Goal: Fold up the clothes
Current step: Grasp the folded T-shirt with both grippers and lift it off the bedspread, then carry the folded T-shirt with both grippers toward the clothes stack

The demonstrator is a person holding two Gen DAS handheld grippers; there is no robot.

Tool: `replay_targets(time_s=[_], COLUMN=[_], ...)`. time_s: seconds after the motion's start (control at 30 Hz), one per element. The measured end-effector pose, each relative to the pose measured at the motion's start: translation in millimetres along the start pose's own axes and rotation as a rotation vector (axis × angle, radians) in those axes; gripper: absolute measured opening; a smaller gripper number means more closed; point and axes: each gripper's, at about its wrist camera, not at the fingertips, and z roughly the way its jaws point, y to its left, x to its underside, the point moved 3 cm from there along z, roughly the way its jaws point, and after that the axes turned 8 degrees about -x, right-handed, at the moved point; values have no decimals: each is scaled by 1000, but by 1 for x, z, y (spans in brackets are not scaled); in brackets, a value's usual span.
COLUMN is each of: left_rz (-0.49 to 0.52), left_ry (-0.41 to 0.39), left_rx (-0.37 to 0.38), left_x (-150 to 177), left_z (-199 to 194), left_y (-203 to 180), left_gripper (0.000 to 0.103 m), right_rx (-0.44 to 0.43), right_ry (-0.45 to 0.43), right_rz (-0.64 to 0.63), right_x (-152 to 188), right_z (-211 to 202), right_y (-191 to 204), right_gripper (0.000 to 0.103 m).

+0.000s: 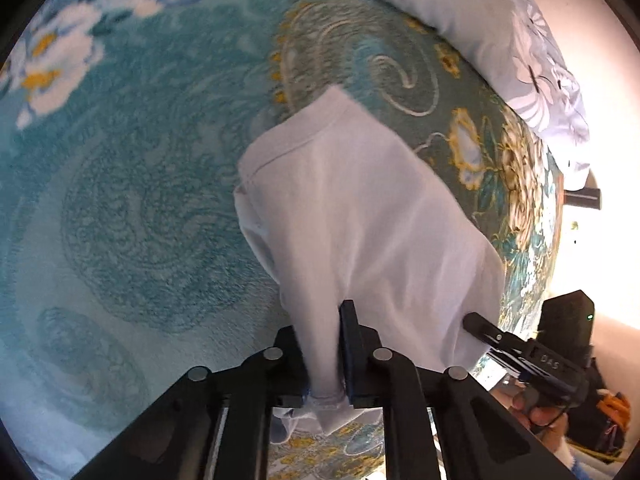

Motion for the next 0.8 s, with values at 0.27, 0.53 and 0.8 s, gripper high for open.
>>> replay_targets(time_s=[0.27, 0.53, 0.8], left_rz=[43, 23, -103], left_ry=[-67, -212, -411], left_rx=[32, 76, 75], left_x=[15, 58, 90], left_z=[-58, -153, -242], left_y=[-33, -16, 49], left_gripper=[12, 12, 12], right_rx=[-10, -46, -96], right_ry=[-6, 15, 146], right_rz=[-66, -192, -439], right_x=[11, 41, 59], right_z=[-24, -70, -53], right_y=[54, 111, 204], right_gripper=[9, 9, 9])
